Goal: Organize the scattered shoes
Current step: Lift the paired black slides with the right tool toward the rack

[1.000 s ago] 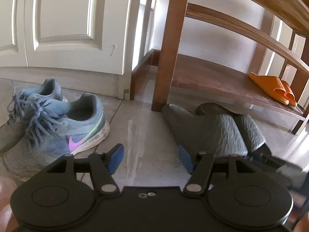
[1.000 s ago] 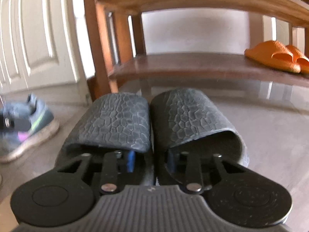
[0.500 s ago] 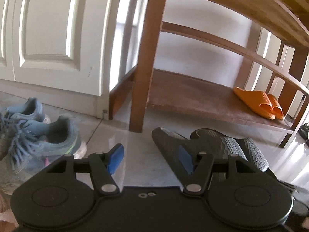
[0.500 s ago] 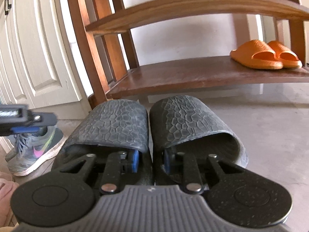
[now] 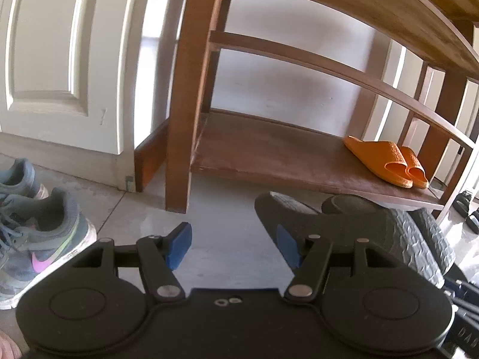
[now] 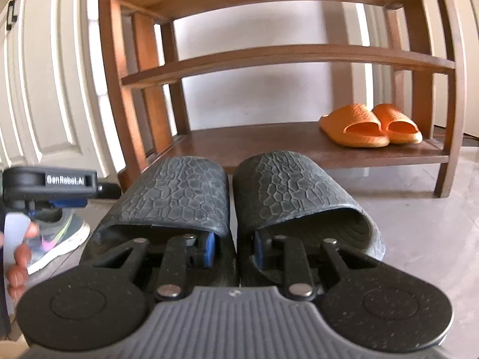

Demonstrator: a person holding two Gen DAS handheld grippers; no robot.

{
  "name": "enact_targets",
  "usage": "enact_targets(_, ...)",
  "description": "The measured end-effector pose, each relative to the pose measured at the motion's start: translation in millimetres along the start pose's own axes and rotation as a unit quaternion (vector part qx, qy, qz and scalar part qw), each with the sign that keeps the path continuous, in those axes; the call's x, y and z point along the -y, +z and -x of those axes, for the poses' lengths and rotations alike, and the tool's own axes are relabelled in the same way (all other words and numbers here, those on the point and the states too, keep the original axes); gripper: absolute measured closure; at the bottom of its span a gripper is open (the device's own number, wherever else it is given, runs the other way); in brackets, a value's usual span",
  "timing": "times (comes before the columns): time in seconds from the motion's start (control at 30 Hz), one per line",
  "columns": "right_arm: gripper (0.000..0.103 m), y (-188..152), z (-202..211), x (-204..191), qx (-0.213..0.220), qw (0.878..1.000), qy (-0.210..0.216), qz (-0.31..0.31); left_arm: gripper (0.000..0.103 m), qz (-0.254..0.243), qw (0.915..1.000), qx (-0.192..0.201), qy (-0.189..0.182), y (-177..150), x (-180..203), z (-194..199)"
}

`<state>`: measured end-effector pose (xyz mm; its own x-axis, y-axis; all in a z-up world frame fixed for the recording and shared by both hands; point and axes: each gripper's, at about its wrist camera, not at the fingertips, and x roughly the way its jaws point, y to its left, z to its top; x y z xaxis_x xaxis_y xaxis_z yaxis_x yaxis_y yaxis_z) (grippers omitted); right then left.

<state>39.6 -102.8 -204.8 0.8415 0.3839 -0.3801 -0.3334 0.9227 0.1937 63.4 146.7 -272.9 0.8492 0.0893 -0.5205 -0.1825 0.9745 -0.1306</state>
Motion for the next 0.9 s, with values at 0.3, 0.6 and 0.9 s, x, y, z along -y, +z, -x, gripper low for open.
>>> enact_targets(0.3,0.074,11.8,19.9,3.5,0.026,0.999,-0.017,0.012,0.04,-0.01,0.9999,-0.01,0.006,-2.5,6.7,-8.8)
enact_targets(0.6,0.074,36.7,-4.8,11.9,0.064,0.997,-0.045,0.001,0.04,-0.038,0.9989,-0.025,0.003,-6.6,15.1,-5.2)
enact_targets(0.9,0.072,50.5,-84.1,19.1,0.056,0.995,-0.073,-0.047,0.04,-0.046,0.9983,-0.02,0.029,-2.3,3.7,-0.2)
